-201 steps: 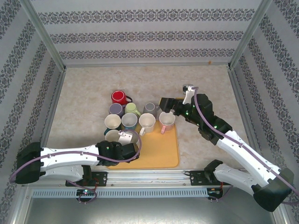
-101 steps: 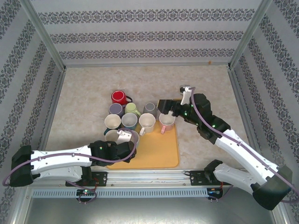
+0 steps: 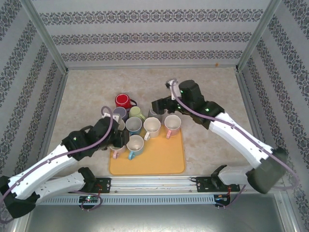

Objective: Turn the mug right side up

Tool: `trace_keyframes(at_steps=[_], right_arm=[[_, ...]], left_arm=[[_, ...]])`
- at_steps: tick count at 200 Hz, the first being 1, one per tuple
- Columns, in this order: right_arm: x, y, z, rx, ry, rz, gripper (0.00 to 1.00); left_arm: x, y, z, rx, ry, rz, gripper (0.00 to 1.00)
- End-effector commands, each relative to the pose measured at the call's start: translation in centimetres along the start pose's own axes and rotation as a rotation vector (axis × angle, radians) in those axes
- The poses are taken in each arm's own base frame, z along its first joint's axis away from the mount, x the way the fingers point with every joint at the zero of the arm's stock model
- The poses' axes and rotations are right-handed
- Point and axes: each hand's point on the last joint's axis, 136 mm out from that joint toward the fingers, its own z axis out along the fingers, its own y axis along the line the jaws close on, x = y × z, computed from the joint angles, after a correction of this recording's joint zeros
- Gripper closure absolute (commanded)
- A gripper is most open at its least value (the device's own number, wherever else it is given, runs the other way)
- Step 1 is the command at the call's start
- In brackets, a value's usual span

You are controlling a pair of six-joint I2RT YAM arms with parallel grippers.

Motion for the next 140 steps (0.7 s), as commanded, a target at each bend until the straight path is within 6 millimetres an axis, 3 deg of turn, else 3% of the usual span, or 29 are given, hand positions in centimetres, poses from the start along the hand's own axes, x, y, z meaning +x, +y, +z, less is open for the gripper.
trace_keyframes(at_steps=[1, 26, 46, 95, 119, 140], right_arm=[[2.5, 0.2, 2.1, 0.008, 0.158, -0.145, 0.03], [2.5, 0.7, 4.6, 0.020, 0.240, -0.203, 0.03], [2.5, 1.4, 6.7, 0.014, 0.300, -0.214, 0.03], [3.5, 2.7, 11.9, -0.022, 0.446, -0.231, 0.02], [4.2, 3.4, 14.0, -0.059, 0.500, -0.203, 0.02], [5.0, 3.4, 15.4, -0.068, 0.547, -0.184, 0.02]], left_arm=[[-2.5, -1.1, 0.0, 0.072, -0.002, 0.078, 0.58], [-6.7, 1.0, -1.9, -0.049, -0.174, 0.110, 0.59], [-8.5, 2.6, -4.1, -0.122, -0.343, 0.139, 0.59], [-8.6, 5.4, -6.8, -0.214, -0.520, 0.145, 0.57], [-8.7, 5.7, -8.2, -0.203, -0.590, 0.143, 0.56], [-8.5, 5.5, -8.3, -0.185, -0.596, 0.146, 0.55]])
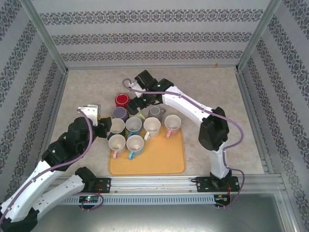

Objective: Turn the mug right side up

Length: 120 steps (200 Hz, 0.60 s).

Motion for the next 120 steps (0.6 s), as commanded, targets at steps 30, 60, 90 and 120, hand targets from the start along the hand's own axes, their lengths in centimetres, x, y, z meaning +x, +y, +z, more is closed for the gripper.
trace_keyframes(at_steps=[30, 60, 90, 120], right_arm=[[1.4, 0.7, 2.8, -0.047, 0.141, 0.016, 0.02], [1.7, -0.1, 4.0, -0.025, 0.173, 0.022, 0.02], [2.2, -0.9, 5.0, 0.005, 0.205, 0.020, 0.03], [2.2, -1.8, 5.8, 0.025, 0.214, 0.038, 0.06]], left_arm=[[-1.2, -0.1, -0.1, 0.010, -0.053, 0.017, 0.55], [-1.3, -0.3, -0.2, 0.022, -0.058, 0.012, 0.55], [-1.2, -0.4, -0.2, 0.030, -0.055, 0.012, 0.55], [-1.2, -0.4, -0.2, 0.032, -0.056, 0.009, 0.54]])
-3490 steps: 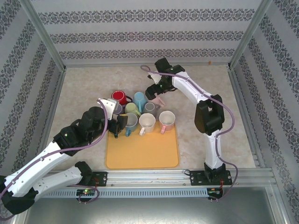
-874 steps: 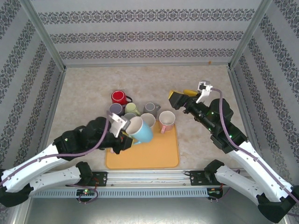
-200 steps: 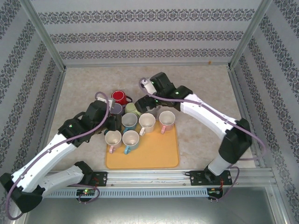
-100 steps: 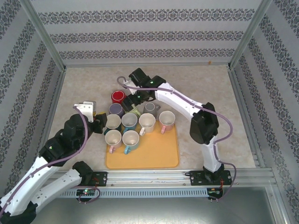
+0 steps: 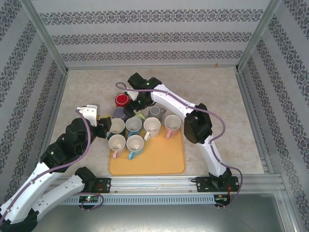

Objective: Turn the mug right side up

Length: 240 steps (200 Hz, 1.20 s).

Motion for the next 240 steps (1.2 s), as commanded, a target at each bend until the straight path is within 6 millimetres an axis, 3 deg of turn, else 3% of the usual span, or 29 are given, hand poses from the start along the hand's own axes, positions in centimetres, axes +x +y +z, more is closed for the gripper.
trace_keyframes(at_steps=[1, 80, 117, 195, 240], right_arm=[[0.3, -1.0, 0.6, 0.036, 0.030, 0.004, 0.06], [0.2, -4.6, 0.8, 0.162, 0.030, 0.036, 0.13], [0.3, -4.3, 1.0, 0.181, 0.037, 0.016, 0.12], [1.4, -3.2, 3.4, 0.153, 0.101, 0.061, 0.13], [0.2, -3.2, 2.4, 0.144, 0.052, 0.105, 0.26]], left_arm=[[-0.8, 0.0, 0.0, 0.005, -0.036, -0.002, 0.54], [-0.5, 0.0, 0.3, 0.007, -0.023, -0.003, 0.53], [-0.4, 0.0, 0.4, 0.008, -0.017, -0.005, 0.53], [-0.4, -0.1, 0.7, 0.014, -0.010, -0.017, 0.51], [-0.4, 0.1, 0.7, 0.010, -0.011, -0.019, 0.51]])
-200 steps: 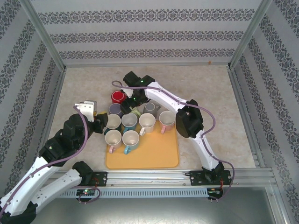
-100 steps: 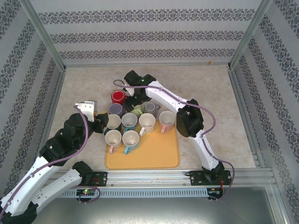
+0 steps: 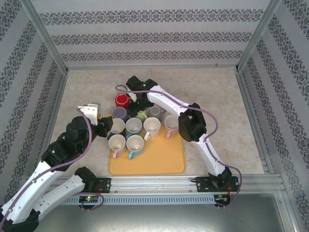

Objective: Turn the mug right side up

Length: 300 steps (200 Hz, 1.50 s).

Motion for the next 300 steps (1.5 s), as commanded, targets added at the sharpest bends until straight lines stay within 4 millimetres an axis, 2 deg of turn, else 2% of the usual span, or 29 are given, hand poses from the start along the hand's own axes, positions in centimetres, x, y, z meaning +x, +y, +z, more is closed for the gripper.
trace_keyframes(at_steps=[1, 34, 84, 133, 142, 163, 183, 204, 235, 254, 268, 300], right_arm=[[-0.2, 0.1, -0.6, 0.001, -0.004, 0.038, 0.26], [-2.4, 0.3, -3.6, -0.064, -0.102, 0.100, 0.36], [-5.8, 0.1, -11.0, -0.100, -0.307, 0.161, 0.44], [-7.1, -0.7, -17.7, -0.104, -0.463, 0.204, 0.46], [-7.2, -0.9, -18.9, -0.100, -0.488, 0.207, 0.46], [-6.9, -1.2, -21.8, -0.114, -0.550, 0.226, 0.47], [-6.5, -0.9, -25.3, -0.177, -0.642, 0.261, 0.49], [-5.9, -0.5, -28.9, -0.314, -0.755, 0.320, 0.50], [-4.1, -0.6, -33.7, -0.532, -0.904, 0.428, 0.52], [-2.6, -0.6, -35.5, -0.613, -0.948, 0.462, 0.53], [-1.4, -0.9, -36.7, -0.650, -0.983, 0.502, 0.55], [0.7, -1.1, -37.8, -0.758, -1.008, 0.601, 0.55]], left_arm=[[-0.4, 0.3, 0.2, -0.009, -0.024, -0.007, 0.50], [-0.3, 0.3, 0.4, -0.013, -0.017, -0.003, 0.50], [-0.1, 0.4, 0.7, -0.018, -0.006, -0.001, 0.50], [0.4, 0.0, 1.4, -0.008, 0.025, 0.000, 0.49], [0.6, -0.1, 1.6, -0.005, 0.034, 0.000, 0.45], [1.1, -0.7, 2.1, 0.014, 0.067, -0.006, 0.42], [1.4, -1.9, 2.6, 0.071, 0.094, -0.038, 0.35], [1.5, -4.4, 3.0, 0.197, 0.127, -0.089, 0.26], [0.3, -8.0, 3.1, 0.386, 0.135, -0.184, 0.22], [-1.1, -10.6, 3.0, 0.531, 0.118, -0.254, 0.21], [-2.1, -11.6, 3.0, 0.588, 0.098, -0.294, 0.21], [-3.6, -11.8, 3.3, 0.578, 0.070, -0.268, 0.21]])
